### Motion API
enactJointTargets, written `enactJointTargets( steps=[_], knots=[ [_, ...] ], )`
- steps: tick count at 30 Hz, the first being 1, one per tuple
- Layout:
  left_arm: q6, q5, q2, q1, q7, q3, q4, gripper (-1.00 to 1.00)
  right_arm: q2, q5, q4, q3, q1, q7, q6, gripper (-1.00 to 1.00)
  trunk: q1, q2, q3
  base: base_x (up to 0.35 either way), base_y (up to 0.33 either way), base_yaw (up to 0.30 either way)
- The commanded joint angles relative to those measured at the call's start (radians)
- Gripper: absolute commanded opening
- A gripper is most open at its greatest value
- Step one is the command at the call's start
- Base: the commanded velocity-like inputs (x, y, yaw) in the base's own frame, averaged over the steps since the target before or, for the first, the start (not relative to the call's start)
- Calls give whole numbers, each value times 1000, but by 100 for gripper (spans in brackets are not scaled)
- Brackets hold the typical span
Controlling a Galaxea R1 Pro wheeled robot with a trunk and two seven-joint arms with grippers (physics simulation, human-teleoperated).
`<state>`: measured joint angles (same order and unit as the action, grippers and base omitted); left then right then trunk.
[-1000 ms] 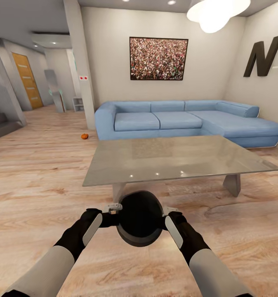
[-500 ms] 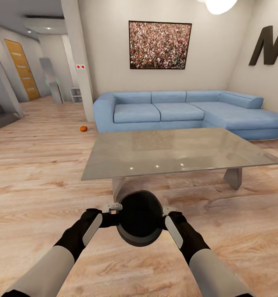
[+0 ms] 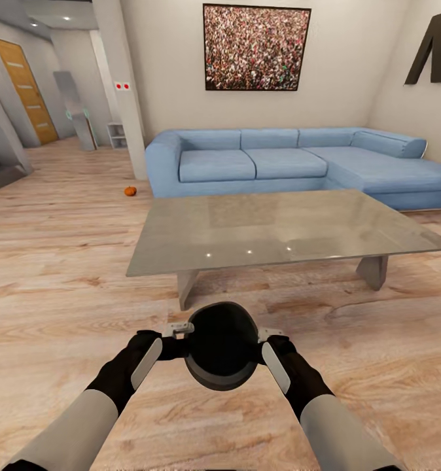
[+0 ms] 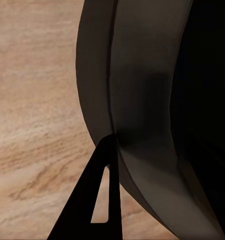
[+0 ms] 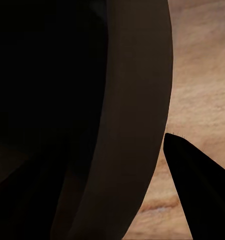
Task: Place each of the two pumpkins and all three candles from the living room inside a cabinet in the living room (use any cabinet), then make sure every cabinet is closed, and position the cauldron so it is next to a table in the living room.
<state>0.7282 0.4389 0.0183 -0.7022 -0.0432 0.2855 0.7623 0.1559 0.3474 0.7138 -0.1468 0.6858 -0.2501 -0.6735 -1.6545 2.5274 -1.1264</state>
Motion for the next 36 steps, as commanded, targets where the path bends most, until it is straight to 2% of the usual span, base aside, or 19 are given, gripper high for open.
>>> enactJointTargets(
  steps=[1,24,36],
  knots=[
    [5,40,-1,0,-5,12,0,-100,-1,22,1,-77,1,16,8,-100,0,1,-5,0,0,0],
    [5,40,-1,0,-6,12,0,-100,-1,22,1,-77,1,26,8,-100,-10,6,-94,0,0,0],
    [5,40,-1,0,-5,12,0,-100,-1,22,1,-77,1,26,8,-100,-10,6,-94,0,0,0]
  ],
)
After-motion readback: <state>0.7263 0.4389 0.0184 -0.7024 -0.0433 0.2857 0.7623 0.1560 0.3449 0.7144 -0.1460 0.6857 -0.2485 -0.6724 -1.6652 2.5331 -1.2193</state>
